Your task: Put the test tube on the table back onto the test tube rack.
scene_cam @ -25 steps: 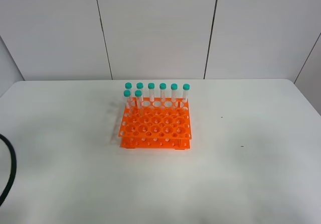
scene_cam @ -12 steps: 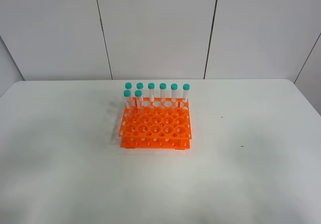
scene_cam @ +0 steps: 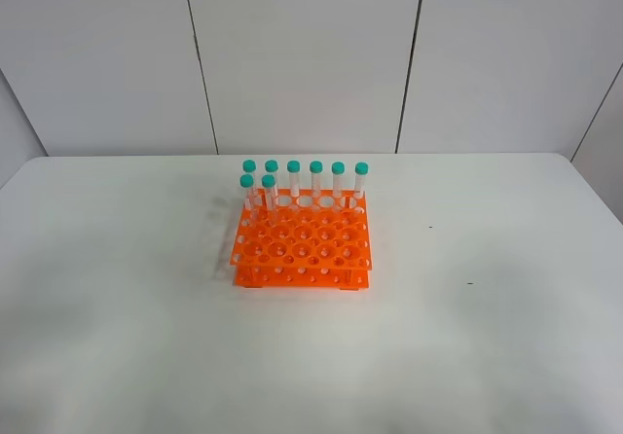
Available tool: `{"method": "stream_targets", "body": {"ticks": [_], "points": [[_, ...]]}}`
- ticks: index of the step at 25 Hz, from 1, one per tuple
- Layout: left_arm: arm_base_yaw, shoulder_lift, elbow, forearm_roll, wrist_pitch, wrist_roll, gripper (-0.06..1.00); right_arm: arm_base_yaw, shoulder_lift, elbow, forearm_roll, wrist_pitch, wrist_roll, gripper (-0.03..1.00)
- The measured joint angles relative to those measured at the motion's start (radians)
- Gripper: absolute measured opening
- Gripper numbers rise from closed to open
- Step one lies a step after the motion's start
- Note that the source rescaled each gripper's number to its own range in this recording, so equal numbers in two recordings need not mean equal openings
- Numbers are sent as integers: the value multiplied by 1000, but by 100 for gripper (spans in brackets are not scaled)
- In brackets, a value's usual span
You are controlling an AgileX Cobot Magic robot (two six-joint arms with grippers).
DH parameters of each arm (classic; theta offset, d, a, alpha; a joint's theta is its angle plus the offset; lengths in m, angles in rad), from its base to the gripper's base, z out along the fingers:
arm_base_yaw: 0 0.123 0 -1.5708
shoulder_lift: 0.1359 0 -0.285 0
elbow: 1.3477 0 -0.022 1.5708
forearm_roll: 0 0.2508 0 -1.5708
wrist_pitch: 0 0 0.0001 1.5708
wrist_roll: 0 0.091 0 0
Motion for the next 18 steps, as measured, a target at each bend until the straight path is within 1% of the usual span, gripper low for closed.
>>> {"method": "stream_targets", "body": {"ticks": [4,18], "points": [[0,-56,0,0,1,0,95,0,0,0,0,0,0,100],[0,-60,0,0,1,0,95,0,0,0,0,0,0,100]]}}
